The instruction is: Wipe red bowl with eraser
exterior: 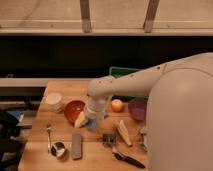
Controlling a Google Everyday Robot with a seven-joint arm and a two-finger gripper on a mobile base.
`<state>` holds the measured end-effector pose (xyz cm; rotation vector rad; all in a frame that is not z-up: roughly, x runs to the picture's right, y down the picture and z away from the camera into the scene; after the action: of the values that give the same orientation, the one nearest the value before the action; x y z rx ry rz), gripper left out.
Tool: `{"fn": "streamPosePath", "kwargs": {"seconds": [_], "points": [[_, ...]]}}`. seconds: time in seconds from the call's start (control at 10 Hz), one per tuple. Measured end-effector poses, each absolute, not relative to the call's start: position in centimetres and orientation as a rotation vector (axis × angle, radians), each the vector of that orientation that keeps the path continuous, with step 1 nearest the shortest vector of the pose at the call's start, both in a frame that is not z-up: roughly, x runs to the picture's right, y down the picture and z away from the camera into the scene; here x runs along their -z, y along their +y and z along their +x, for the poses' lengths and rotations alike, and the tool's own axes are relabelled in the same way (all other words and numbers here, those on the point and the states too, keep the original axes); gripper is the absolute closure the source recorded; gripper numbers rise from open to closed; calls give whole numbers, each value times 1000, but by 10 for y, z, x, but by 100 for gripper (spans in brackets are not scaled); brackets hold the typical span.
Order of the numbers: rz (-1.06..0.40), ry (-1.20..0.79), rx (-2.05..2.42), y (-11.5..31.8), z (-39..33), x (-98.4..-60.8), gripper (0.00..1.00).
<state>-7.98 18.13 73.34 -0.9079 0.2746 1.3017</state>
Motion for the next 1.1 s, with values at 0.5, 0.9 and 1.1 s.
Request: {"fn": "streamPosePath", "kwargs": {"seconds": [0.5,0.9,1.1], "points": [[-1035,285,-1228,235,-119,-726,20],[-1179,334,-1167,278,-146,-745,20],[-1203,358,-1156,288,-153,-747,20]]}}
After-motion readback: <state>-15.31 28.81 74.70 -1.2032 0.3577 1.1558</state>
